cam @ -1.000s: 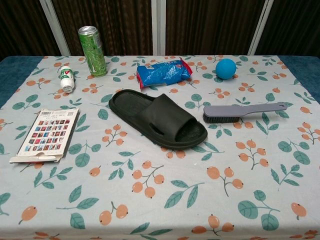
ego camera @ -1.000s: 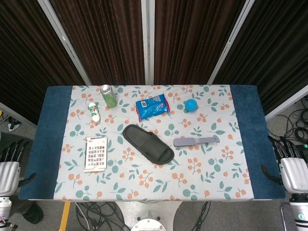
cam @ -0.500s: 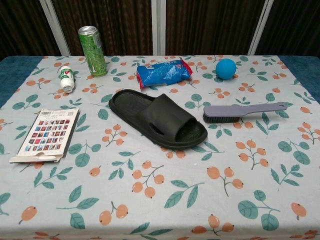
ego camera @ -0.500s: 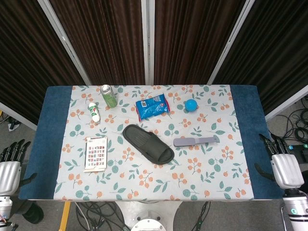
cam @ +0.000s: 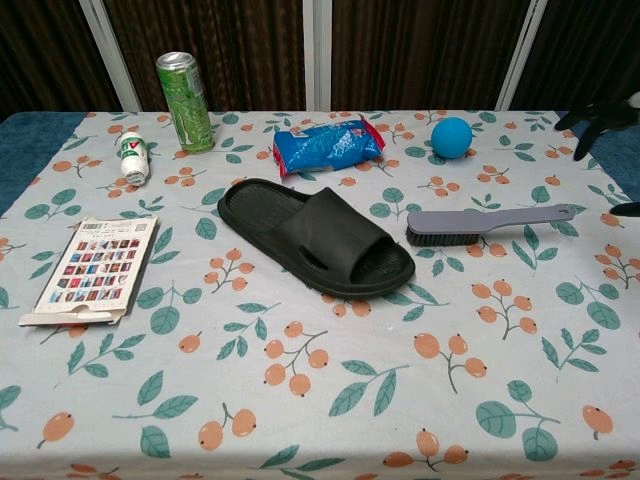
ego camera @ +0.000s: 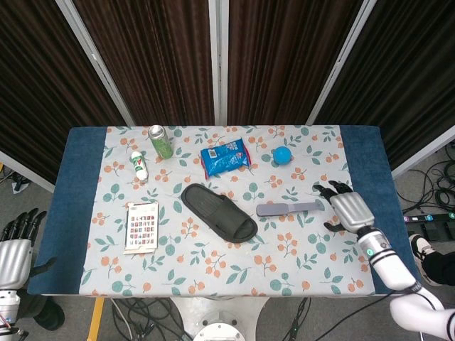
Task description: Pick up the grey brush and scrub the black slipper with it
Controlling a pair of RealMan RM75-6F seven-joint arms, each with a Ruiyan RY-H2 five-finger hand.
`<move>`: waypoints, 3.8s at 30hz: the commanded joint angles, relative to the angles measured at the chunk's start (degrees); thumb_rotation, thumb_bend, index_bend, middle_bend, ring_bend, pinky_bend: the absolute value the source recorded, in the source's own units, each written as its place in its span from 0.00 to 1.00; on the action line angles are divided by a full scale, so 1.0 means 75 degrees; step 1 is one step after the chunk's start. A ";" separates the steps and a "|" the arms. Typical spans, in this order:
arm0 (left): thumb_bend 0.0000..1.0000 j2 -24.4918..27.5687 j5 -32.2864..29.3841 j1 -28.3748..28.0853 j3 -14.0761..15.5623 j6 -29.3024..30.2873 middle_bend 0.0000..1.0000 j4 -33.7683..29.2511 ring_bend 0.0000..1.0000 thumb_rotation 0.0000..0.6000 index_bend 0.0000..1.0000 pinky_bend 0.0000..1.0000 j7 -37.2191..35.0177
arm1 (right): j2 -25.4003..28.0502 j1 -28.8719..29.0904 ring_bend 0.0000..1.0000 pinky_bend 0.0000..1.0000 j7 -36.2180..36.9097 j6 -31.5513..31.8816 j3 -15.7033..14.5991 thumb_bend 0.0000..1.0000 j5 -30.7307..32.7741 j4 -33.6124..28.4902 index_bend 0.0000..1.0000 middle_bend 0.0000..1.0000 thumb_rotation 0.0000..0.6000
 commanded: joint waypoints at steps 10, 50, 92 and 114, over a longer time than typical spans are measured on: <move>0.17 -0.0014 -0.0060 0.0002 0.0006 -0.0051 0.17 0.0035 0.10 1.00 0.15 0.15 -0.0025 | -0.1652 0.1292 0.17 0.18 -0.0786 -0.1421 -0.0157 0.12 0.1102 0.2011 0.32 0.38 1.00; 0.17 -0.0068 -0.0187 0.0125 0.0007 0.0027 0.17 0.0178 0.10 1.00 0.15 0.15 -0.0127 | -0.1805 0.2022 0.69 0.85 0.2227 -0.3440 0.0014 0.17 0.1065 0.2715 0.59 0.71 1.00; 0.19 0.0098 0.1989 -0.3655 -0.0809 -0.2929 0.17 0.0550 0.10 1.00 0.16 0.15 -0.2613 | 0.0310 0.1169 1.00 1.00 0.1482 0.0703 -0.0148 0.44 -0.1071 -0.0275 1.00 1.00 1.00; 0.20 -0.3187 0.1169 -0.7224 -0.0652 -0.6794 0.17 0.4184 0.10 1.00 0.16 0.15 -0.2365 | 0.0355 0.1367 1.00 1.00 0.0045 0.0299 -0.0168 0.43 0.0016 -0.0738 1.00 1.00 1.00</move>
